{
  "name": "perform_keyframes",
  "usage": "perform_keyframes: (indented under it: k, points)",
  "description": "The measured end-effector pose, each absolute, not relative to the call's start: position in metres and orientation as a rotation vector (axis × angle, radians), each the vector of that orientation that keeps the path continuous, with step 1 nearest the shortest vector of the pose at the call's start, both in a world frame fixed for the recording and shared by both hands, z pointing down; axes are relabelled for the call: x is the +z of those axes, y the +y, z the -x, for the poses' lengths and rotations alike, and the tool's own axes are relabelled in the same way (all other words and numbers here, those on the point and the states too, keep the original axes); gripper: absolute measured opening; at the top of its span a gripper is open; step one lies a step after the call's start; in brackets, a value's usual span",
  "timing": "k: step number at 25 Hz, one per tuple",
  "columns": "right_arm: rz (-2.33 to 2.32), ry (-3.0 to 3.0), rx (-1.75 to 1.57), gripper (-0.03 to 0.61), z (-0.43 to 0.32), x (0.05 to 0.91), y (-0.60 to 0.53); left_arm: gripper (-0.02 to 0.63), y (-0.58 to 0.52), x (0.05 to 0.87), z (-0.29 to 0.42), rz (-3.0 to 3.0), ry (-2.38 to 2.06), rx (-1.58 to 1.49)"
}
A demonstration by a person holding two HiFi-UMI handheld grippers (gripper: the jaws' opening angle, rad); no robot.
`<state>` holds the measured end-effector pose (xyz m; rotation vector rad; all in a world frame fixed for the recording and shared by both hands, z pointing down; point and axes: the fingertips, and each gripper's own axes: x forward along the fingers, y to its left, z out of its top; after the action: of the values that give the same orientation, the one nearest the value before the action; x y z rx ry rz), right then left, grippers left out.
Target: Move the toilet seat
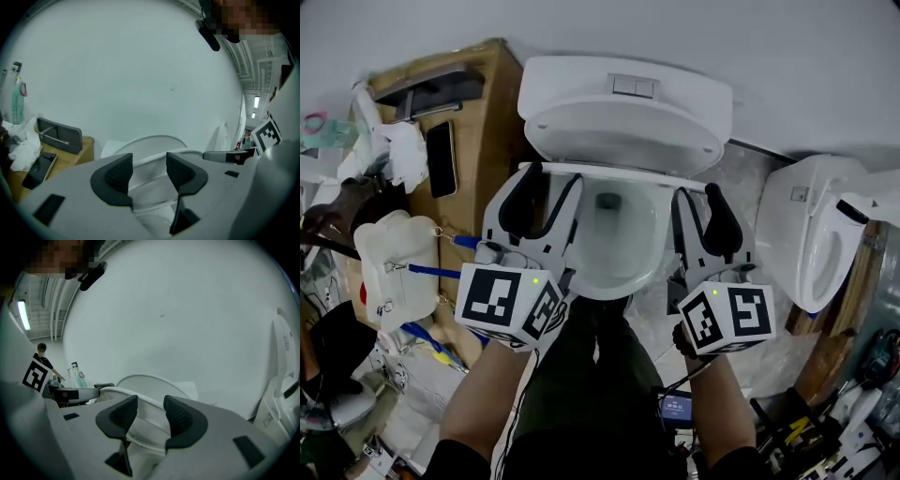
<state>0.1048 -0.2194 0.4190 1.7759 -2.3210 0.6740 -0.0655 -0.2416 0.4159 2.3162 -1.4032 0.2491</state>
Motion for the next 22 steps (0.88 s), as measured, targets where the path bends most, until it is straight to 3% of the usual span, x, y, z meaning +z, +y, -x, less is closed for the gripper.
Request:
perform_keyframes:
  k: [22]
  points:
    - [-1.882, -2.262, 0.657, 0.212, -0.117, 0.421, -0.288, 0.235, -0.314, 0.424, 0.073, -2.279, -1.439, 0.241]
